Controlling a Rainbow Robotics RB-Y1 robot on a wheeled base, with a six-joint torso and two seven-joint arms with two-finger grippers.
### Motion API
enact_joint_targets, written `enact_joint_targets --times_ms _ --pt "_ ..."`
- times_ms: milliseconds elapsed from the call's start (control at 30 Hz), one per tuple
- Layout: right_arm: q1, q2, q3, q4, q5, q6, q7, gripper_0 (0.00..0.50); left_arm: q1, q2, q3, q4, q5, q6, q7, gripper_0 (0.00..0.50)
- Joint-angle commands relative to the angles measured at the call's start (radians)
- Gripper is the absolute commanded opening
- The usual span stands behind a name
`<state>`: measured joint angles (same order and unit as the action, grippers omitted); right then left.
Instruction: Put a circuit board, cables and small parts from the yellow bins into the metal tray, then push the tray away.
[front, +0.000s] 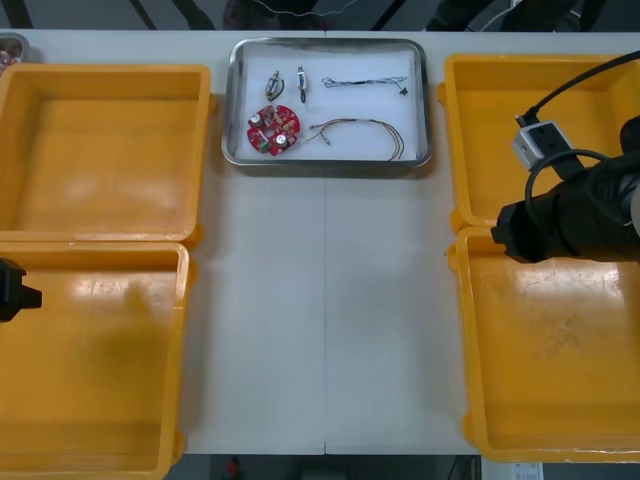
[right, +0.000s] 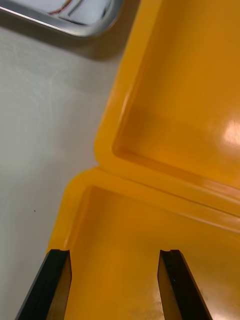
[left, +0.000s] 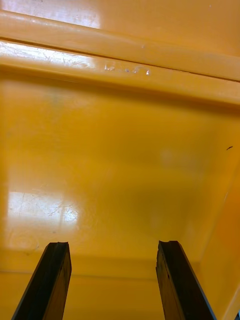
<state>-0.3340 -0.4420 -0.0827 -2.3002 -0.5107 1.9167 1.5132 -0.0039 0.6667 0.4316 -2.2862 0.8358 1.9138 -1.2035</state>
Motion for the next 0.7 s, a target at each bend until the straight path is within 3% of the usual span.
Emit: enact_joint_targets --times_ms 33,267,700 --pt "0.075 -0.072 -0.112 -0.036 -0.071 0.003 -0.030 0.500 0.022 0.037 0.012 -0.029 -0.009 0.006 -0.062 0.500" --pt "0.121 -0.104 -0.186 -0.036 -0.089 0.003 -0.021 0.500 0.022 0.037 0.012 -0.029 -0.009 0.006 -0.062 0.500" --pt "0.176 -0.112 -0.252 -0.012 -0.074 0.003 -0.033 0.500 0.022 0.037 0.012 -0.029 -0.009 0.006 -0.062 0.500"
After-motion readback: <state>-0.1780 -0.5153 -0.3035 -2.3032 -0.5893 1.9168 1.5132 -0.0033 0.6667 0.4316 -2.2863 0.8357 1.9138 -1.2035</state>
